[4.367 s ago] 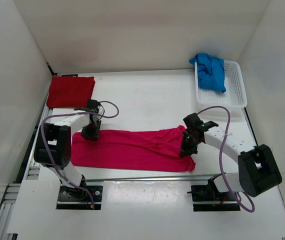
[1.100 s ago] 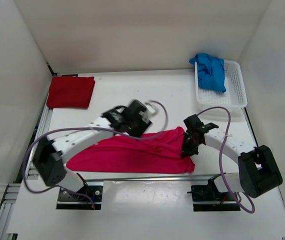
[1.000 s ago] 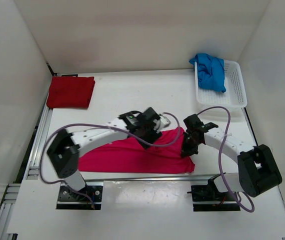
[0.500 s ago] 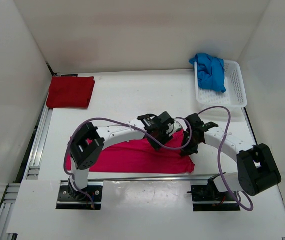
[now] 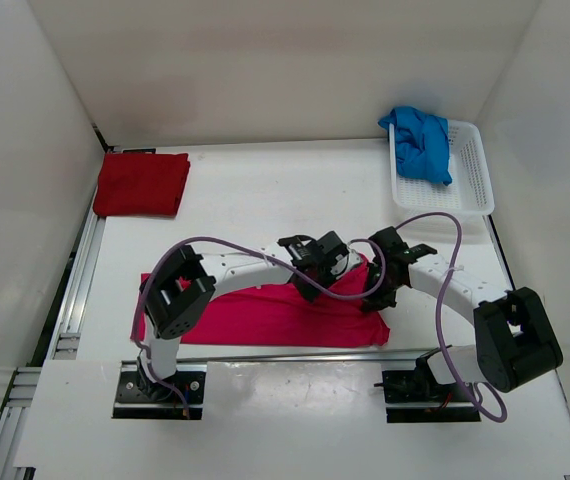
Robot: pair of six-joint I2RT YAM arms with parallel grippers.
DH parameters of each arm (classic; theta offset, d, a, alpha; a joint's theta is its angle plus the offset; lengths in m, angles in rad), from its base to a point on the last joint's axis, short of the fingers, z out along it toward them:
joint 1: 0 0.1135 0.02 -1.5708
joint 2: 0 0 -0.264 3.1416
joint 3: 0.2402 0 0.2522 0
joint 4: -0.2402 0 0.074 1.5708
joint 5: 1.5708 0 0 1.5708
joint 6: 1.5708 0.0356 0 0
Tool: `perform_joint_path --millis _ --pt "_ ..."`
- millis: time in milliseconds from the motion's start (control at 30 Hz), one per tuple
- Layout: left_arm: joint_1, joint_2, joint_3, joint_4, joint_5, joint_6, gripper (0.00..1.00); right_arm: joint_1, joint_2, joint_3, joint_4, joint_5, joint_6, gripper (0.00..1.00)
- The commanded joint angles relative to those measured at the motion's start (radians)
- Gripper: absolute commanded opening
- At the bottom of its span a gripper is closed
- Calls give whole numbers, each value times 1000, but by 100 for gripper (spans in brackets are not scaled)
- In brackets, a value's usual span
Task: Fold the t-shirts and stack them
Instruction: Fold the other side of the tshirt into a rectangle
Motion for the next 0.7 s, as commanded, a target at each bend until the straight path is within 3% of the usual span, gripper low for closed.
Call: perform_joint_path --millis 0,300,667 --pt "-8 -77 -51 -12 -6 0 10 -1 -14 24 12 -8 -10 0" --pt "-8 -233 -65 -108 86 0 10 20 -172 4 -8 2 -48 0" --pt "-8 -252 -165 -203 144 0 10 71 -222 -112 22 -45 14 0"
